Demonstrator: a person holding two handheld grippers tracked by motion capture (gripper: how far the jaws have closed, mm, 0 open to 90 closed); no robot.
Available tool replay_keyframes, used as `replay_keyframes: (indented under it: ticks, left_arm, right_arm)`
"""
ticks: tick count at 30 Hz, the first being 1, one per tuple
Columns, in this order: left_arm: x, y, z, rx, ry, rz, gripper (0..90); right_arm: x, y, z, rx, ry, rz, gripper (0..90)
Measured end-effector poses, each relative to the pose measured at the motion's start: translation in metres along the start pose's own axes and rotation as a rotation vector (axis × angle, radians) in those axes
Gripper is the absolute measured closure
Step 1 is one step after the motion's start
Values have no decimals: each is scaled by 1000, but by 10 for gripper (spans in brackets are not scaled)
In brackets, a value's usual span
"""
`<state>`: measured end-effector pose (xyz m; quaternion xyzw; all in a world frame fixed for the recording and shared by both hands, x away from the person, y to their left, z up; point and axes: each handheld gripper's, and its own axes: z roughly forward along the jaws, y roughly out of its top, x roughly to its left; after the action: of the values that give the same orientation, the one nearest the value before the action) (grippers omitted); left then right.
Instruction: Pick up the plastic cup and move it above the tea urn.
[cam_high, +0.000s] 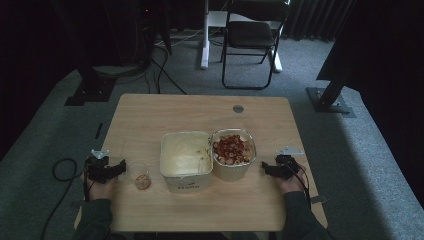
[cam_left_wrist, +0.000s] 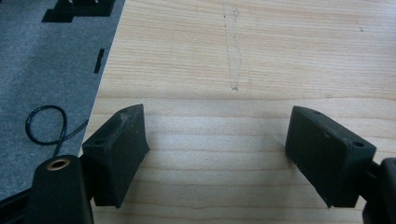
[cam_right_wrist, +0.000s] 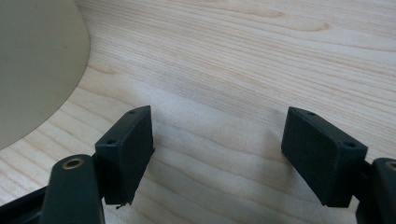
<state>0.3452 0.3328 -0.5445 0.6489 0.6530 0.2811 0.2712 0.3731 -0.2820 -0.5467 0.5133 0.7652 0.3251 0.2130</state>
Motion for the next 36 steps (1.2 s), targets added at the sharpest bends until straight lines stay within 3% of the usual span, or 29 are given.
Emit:
replay_keyframes:
  ticks: [6,9,10,13,17,21,25,28,29,30,32,33,36]
  left_arm:
    - [0,0,0,0,1,-1,207]
    - [0,0,0,1,3,-3,207]
    - [-1,0,0,1,4,-5,207]
    - [-1,0,0,1,5,-6,206]
    - [-1,0,0,4,7,-4,201]
    - [-1,1,1,4,8,-4,198]
    - [-1,1,1,3,8,-4,196]
    - [-1,1,1,3,8,-5,196]
    - [-1,1,1,3,8,-5,196]
    - [-2,1,1,2,7,-6,196]
    - [-2,1,1,2,7,-6,196]
    - [-2,1,1,3,7,-6,196]
    - [-2,1,1,3,7,-5,196]
  right_arm:
    - [2,4,2,11,-6,4,282]
    - [6,8,0,38,-5,-1,396]
    - [8,12,0,49,-25,4,432]
    - [8,16,0,32,-28,2,458]
    - [2,31,-4,-15,23,63,497]
    - [-4,47,-4,-42,55,97,523]
    - [-5,63,-1,-56,52,96,523]
    - [-1,86,3,-88,65,111,512]
    - [-1,86,3,-88,65,111,512]
    - [3,102,6,-100,70,100,514]
    - [4,107,7,-106,63,100,517]
    - [5,121,13,-109,56,99,519]
    - [3,136,27,-77,48,113,518]
